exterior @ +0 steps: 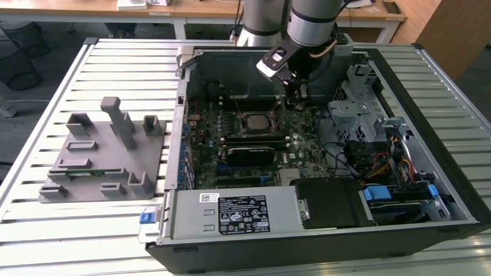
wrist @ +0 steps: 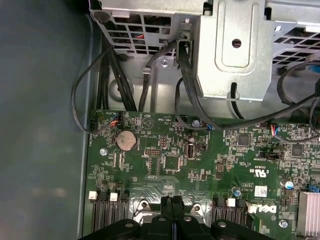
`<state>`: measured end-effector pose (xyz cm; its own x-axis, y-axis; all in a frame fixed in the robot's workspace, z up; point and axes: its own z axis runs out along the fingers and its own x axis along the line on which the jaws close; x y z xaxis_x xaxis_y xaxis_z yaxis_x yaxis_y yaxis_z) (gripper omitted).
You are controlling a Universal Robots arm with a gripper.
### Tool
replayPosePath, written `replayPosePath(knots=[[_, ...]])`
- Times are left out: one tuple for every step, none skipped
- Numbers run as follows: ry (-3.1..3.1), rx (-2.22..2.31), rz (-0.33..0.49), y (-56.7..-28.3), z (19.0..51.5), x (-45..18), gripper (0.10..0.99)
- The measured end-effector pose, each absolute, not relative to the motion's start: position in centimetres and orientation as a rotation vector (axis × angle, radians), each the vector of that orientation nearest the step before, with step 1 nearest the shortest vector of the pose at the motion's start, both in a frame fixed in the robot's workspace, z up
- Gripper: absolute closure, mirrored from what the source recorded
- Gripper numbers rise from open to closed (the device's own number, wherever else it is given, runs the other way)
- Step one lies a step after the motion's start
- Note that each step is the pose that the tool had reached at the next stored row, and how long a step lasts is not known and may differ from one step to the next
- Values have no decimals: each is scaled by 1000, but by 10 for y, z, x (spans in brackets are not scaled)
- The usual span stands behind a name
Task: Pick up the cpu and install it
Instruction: 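Close the cpu cover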
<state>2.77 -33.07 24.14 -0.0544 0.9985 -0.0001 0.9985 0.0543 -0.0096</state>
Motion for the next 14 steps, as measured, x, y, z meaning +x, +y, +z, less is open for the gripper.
replayPosePath(knots=[[-2276, -2156, 11, -331, 241, 27, 980], [-2276, -2156, 11, -331, 241, 26, 980], [-2276, -2156, 11, -331, 241, 24, 980], [-2276, -2156, 11, -331, 240, 23, 980], [-2276, -2156, 11, -331, 240, 22, 980], [-2276, -2156, 11, -331, 240, 21, 980], [-2276, -2156, 11, -331, 239, 20, 980], [-2276, -2156, 11, -331, 239, 18, 980], [-2276, -2156, 11, -331, 239, 17, 980], [-2276, -2156, 11, -331, 238, 16, 980], [-2276, -2156, 11, -331, 238, 15, 980], [-2276, -2156, 11, -331, 238, 15, 980], [-2276, -2156, 11, -331, 237, 14, 980], [-2276, -2156, 11, -331, 237, 13, 980]])
